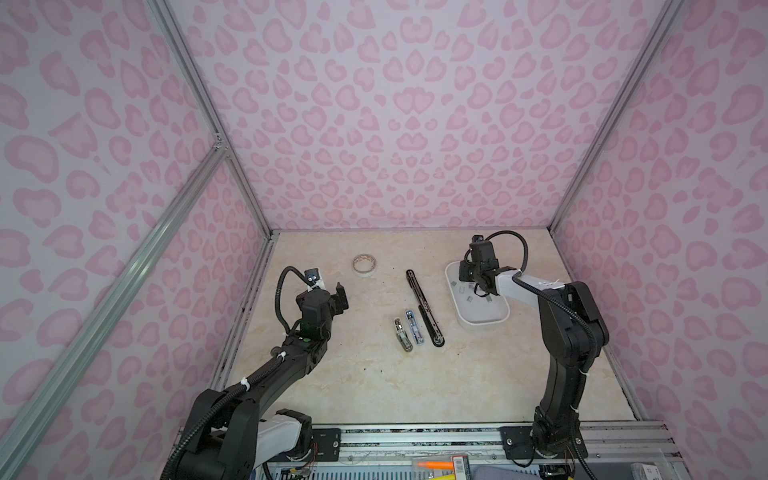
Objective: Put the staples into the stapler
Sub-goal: 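Move the right gripper over the white tray of grey staples, then lower the right gripper into the tray and grip a staple strip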
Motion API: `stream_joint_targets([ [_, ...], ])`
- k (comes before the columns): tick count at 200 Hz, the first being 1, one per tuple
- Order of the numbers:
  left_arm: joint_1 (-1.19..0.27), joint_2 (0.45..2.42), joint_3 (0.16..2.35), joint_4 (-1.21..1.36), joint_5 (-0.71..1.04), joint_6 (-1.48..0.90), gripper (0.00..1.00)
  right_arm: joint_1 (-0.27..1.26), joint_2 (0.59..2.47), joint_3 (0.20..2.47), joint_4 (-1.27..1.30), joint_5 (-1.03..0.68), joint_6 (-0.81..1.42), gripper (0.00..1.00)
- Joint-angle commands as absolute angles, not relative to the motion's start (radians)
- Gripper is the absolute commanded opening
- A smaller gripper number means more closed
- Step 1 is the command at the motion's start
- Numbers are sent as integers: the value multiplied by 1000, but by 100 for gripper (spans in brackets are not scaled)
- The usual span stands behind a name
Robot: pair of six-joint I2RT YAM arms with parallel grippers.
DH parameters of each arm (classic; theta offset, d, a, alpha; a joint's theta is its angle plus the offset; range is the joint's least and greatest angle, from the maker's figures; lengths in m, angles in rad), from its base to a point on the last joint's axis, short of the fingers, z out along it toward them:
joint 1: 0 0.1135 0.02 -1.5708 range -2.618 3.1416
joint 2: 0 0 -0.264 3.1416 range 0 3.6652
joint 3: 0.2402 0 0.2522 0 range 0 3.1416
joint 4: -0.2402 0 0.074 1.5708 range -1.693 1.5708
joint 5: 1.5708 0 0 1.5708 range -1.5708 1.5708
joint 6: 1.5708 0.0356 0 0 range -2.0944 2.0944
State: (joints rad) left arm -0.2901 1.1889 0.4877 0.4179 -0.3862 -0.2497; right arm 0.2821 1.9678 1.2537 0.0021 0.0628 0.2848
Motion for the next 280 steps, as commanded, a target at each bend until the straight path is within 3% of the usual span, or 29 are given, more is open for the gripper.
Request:
stream_joint_targets([
  [1, -291, 1174, 475, 457, -396, -249, 88, 291, 1993, 1261, -26, 30, 295, 37],
  [149, -290, 1178, 479, 455, -392, -248, 88, 319, 2085, 1325, -92, 130, 321, 37],
  [280, -290, 1178, 478, 454, -394, -248, 88, 329, 2114, 1345, -110, 110, 325, 18],
])
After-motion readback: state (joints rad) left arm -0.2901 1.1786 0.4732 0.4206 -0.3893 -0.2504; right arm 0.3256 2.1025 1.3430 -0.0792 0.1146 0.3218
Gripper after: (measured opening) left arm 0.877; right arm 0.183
